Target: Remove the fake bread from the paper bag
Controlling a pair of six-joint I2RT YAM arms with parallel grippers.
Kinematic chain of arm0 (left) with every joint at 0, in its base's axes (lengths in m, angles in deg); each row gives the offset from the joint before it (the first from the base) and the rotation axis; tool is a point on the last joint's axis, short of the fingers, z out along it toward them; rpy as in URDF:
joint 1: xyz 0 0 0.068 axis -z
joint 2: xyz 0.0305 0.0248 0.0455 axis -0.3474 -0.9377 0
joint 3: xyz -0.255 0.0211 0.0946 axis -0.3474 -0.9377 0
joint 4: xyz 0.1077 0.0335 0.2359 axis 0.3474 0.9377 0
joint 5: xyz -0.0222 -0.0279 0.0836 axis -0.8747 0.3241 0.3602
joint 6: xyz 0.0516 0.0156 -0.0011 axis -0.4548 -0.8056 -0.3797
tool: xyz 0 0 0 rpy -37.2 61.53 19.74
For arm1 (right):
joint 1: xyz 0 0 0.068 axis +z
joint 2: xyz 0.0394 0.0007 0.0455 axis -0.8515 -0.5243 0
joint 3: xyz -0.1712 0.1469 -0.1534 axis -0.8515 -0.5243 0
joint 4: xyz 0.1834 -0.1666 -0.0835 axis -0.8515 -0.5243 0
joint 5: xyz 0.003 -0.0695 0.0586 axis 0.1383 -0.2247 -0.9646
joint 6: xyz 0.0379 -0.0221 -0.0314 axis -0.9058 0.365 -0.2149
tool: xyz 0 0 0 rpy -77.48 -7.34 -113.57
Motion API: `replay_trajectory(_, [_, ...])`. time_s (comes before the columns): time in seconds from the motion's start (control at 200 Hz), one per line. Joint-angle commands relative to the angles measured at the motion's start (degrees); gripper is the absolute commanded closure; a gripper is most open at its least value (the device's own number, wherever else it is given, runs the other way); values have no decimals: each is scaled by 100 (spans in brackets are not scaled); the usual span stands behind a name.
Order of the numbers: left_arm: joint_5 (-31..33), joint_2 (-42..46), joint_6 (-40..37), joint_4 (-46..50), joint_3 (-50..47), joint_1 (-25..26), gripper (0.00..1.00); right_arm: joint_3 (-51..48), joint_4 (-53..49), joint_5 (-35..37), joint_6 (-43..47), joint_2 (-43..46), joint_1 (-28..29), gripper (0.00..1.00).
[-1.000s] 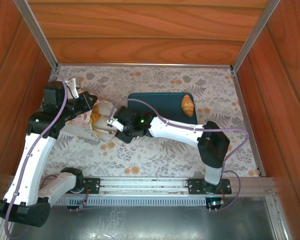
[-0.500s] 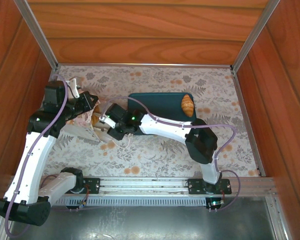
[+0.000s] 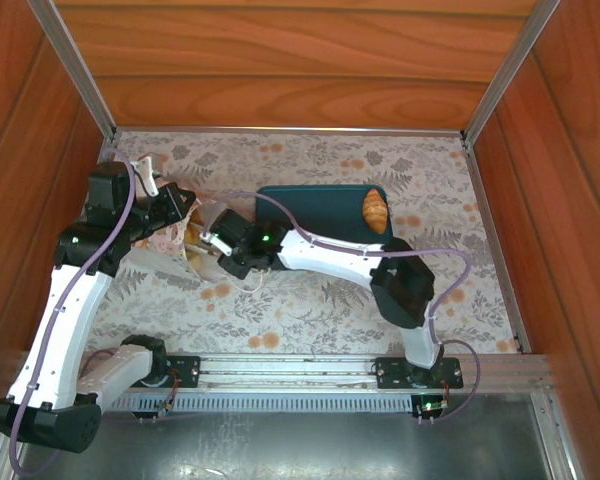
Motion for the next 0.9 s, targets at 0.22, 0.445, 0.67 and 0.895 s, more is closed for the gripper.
replay_trajectory(0.22, [-111, -13, 15, -77, 149, -26, 100, -276, 98, 205, -436, 739, -2, 55])
replay_trajectory(0.445, [-163, -29, 74, -125, 131, -24, 100, -273, -60, 74, -590, 805, 4, 55])
replay_trajectory(0.67, [-172, -22, 134, -194, 105, -24, 100, -316, -580, -8, -796, 1077, 3, 55])
replay_trajectory(0.895, [-191, -78, 295, -423, 5, -1, 100, -692, -921, 47, -1043, 1632, 3, 54])
